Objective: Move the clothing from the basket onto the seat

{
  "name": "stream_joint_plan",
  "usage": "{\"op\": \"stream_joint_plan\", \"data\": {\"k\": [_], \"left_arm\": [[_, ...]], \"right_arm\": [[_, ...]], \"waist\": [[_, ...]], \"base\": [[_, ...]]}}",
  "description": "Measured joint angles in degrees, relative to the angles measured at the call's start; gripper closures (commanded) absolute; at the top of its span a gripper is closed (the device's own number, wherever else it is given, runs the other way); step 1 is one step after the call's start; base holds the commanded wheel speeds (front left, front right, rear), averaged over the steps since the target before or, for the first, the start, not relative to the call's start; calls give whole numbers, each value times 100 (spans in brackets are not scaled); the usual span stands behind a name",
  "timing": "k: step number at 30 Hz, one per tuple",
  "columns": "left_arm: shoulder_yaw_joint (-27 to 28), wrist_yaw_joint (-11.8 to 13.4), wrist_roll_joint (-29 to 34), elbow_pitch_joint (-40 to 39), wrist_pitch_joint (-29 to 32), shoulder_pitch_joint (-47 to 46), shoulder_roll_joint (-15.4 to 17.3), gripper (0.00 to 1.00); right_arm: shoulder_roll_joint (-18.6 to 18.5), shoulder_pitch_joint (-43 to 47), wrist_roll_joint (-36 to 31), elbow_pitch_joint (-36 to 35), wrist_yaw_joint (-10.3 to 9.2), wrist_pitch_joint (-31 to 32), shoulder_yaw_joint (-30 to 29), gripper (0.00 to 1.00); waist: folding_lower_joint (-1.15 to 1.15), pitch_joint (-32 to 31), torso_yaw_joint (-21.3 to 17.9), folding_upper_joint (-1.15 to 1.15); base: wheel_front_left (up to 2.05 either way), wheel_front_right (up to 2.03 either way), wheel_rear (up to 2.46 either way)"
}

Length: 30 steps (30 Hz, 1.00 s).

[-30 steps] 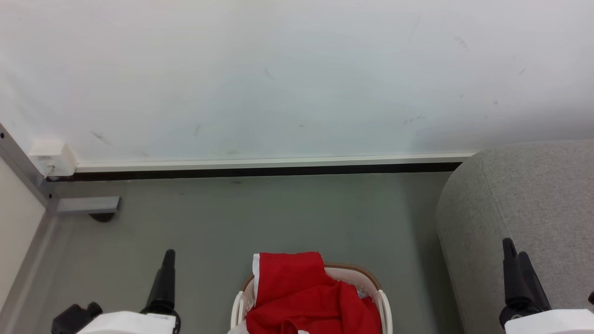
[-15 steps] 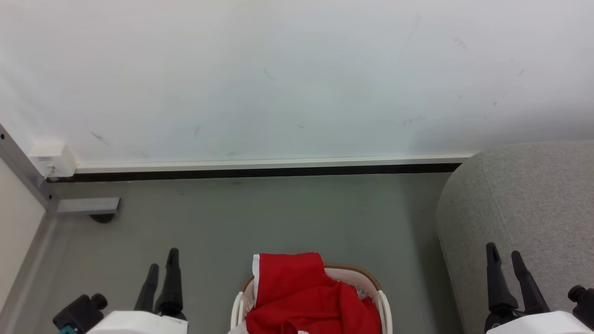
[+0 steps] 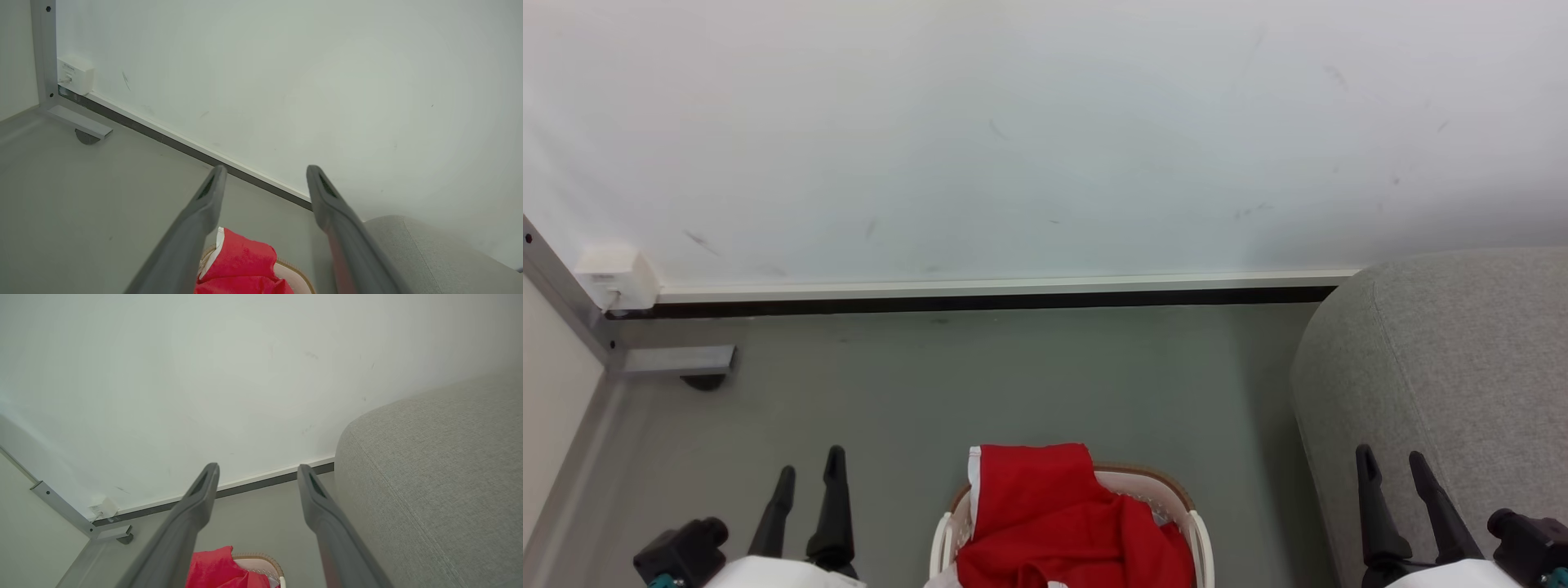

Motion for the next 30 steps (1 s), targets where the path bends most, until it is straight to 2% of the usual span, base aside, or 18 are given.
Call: {"op": "stream_joint_plan", "data": {"k": [11, 30], "left_arm": [[-87, 48, 764, -20, -152, 28, 53, 0], [-320, -33, 1797, -81, -406, 61, 253, 0]], "right_arm": [[-8, -5, -632, 132, 0, -151, -4, 0], [-22, -2, -1426, 179, 0, -408, -153, 0]], "waist": [[0, 25, -8, 0], [0, 67, -26, 0]], "base": [[0, 0, 0], [0, 0, 0]]}}
